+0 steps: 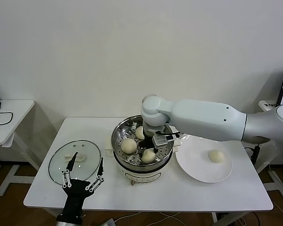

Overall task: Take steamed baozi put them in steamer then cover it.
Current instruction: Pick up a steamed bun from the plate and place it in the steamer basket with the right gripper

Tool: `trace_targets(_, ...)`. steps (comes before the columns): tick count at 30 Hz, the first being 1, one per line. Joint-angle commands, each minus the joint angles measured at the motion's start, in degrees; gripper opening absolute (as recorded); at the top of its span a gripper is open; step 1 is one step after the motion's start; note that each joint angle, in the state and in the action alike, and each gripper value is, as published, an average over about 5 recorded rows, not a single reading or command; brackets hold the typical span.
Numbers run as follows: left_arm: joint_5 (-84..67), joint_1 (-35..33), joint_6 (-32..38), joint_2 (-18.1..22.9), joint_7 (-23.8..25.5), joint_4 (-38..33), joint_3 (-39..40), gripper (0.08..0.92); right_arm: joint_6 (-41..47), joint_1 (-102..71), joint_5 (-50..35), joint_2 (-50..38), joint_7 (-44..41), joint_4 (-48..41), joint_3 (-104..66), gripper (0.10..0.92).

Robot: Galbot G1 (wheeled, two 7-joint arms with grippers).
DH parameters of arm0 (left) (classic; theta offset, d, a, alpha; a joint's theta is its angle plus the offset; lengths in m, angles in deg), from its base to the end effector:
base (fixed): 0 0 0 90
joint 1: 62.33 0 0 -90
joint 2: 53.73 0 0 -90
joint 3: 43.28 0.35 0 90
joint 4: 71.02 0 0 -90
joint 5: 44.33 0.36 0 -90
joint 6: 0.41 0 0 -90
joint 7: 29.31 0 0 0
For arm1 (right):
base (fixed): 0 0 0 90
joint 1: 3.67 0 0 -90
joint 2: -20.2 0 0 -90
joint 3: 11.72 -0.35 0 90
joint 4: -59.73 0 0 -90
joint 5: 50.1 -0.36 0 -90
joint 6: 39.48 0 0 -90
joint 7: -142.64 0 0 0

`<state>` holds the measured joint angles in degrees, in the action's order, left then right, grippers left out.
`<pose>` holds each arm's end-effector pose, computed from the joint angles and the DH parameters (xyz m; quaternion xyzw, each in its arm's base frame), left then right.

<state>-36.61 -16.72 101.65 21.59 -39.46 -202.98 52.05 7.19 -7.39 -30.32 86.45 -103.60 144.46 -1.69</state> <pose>0.1121 0.0036 -0.2665 0.0480 0.9886 0.1065 0.0945 0.4877 0.1688 -0.0943 -0.6757 -0.0839 -0.7205 0.1314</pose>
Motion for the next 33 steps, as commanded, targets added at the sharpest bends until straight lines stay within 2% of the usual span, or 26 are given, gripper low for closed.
trace_targets(1, -0.1, 0.0, 0.1, 0.0, 0.0, 0.1, 0.0, 0.823, -0.7, -1.6, 2.1, 0.8, 0.1, -0.2, -0.1, 0.667)
trace_targets(4, -0.1, 0.1, 0.1, 0.0, 0.0, 0.1, 0.0, 0.823, -0.5, -1.5, 2.4, 0.8, 0.2, 0.1, -0.1, 0.685)
trace_targets(11, -0.1, 0.1, 0.2, -0.1, 0.0, 0.3, -0.1, 0.823, -0.7, -1.1, 3.3, -0.1, 0.7, 0.3, -1.0, 0.806)
trace_targets(18, -0.1, 0.2, -0.1, 0.0, 0.0, 0.2, 0.1, 0.823, -0.8, 0.1, 3.1, -2.5, 1.2, 0.1, -4.8, 0.822)
trace_targets(21, -0.1, 0.2, -0.2, -0.1, 0.0, 0.1, 0.0, 0.823, 0.7, 1.2, -0.7, -4.5, -0.2, -1.6, -7.6, 0.823)
trace_targets(23, -0.1, 0.3, -0.2, -0.1, 0.0, 0.1, -0.1, 0.823, 4.7, 1.9, -6.2, -6.2, -2.1, -4.0, -9.8, 0.823)
trace_targets(29, -0.1, 0.7, -0.5, -0.2, -0.3, 0.1, 0.0, 0.823, 24.9, 6.3, -25.5, -12.4, -6.2, -15.8, -10.6, 0.823)
trace_targets(33, 0.5, 0.8, -2.0, -0.4, -1.3, 0.1, 0.3, 0.823, 35.0, 6.9, -31.8, -14.5, -6.9, -26.6, -9.6, 0.823)
